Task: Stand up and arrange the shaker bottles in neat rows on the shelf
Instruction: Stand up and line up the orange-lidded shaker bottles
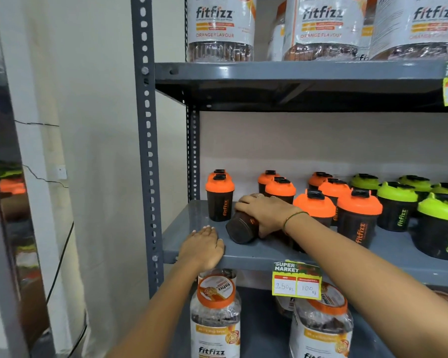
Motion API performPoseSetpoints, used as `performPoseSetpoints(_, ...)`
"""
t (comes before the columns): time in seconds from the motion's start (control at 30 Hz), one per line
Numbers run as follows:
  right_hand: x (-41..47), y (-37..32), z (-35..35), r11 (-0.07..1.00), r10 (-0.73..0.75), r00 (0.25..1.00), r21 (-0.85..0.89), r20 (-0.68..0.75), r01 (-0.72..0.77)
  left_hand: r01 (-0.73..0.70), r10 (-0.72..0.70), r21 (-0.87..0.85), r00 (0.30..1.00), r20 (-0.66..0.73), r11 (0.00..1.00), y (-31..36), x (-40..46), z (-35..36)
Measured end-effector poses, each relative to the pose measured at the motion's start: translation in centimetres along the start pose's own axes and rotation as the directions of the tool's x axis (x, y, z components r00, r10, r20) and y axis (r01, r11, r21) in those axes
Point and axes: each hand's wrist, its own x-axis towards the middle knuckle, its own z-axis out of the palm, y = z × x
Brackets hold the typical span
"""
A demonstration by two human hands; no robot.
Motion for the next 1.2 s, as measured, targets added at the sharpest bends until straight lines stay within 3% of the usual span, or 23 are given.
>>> performPoseSetpoints(0.13, -0.4, -0.4, -0.2, 0.997, -0.028, 0.999, -0.066, -0.047, 0.025, -0.024, 0.024, 0.002, 1.000, 0.012, 1.000, -0.5, -0.6, -0.3)
performPoseSetpoints(0.23, -0.9, -0.8, -1.2, 0.973, -0.033, 0.992, -0.231, -0.122, 0.003, -0.018, 0.018, 0.005, 1.000, 0.013, 1.000, -0.9, -1.4, -0.6)
performPoseSetpoints(0.37, -1.8, -2.2, -3.3, 0.884, -0.140, 0.961, -0.468, -0.238, 0.013, 0.008, -0.009, 0.012, 1.000, 0.024, 1.000, -0.9, -2.2, -0.8)
performPoseSetpoints(0.5, -0.7, -4.2, -3.1, 0.724, -0.328, 0.922, -0.681, -0.204, 0.107, 0.031, -0.031, 0.051, 0.999, 0.011, 0.998, -0.9, -2.9, -1.0)
performPoseSetpoints(0.7, 0.6, -5.8, -1.3, 0.602, -0.372, 0.920, -0.786, -0.119, 0.142, 0.044, -0.044, 0.057, 0.999, 0.008, 0.997, -1.1, -3.7, -0.9)
performPoseSetpoints(0.8, 0.7, -5.5, -0.6, 0.590, -0.392, 0.907, -0.798, -0.153, 0.121, 0.044, -0.045, 0.053, 0.999, 0.016, 0.998, -1.1, -3.8, -1.0)
performPoseSetpoints(0.9, -0.4, -4.9, -0.3, 0.593, -0.478, 0.842, -0.799, -0.250, 0.099, 0.044, -0.044, 0.037, 0.999, 0.017, 0.998, -1.1, -3.8, -1.1)
performPoseSetpoints(1.03, -4.4, -4.1, -1.8, 0.793, -0.426, 0.730, -0.608, -0.534, 0.018, 0.074, -0.073, -0.050, 0.997, 0.017, 0.996, -1.1, -3.6, -1.3)
performPoseSetpoints(1.07, -5.6, -3.7, -2.0, 0.874, -0.327, 0.704, -0.486, -0.630, -0.029, 0.089, -0.088, -0.113, 0.996, 0.014, 0.990, -1.1, -3.6, -1.5)
performPoseSetpoints(1.13, -7.9, -2.5, -1.8, 0.989, -0.023, 0.548, -0.098, -0.836, -0.108, 0.115, -0.123, -0.315, 0.992, -0.004, 0.942, -0.9, -3.6, -1.9)
performPoseSetpoints(1.2, -10.3, -1.4, -0.3, 0.936, 0.350, 0.351, 0.340, -0.868, -0.092, 0.117, -0.161, -0.508, 0.986, -0.045, 0.854, -0.3, -3.5, -2.2)
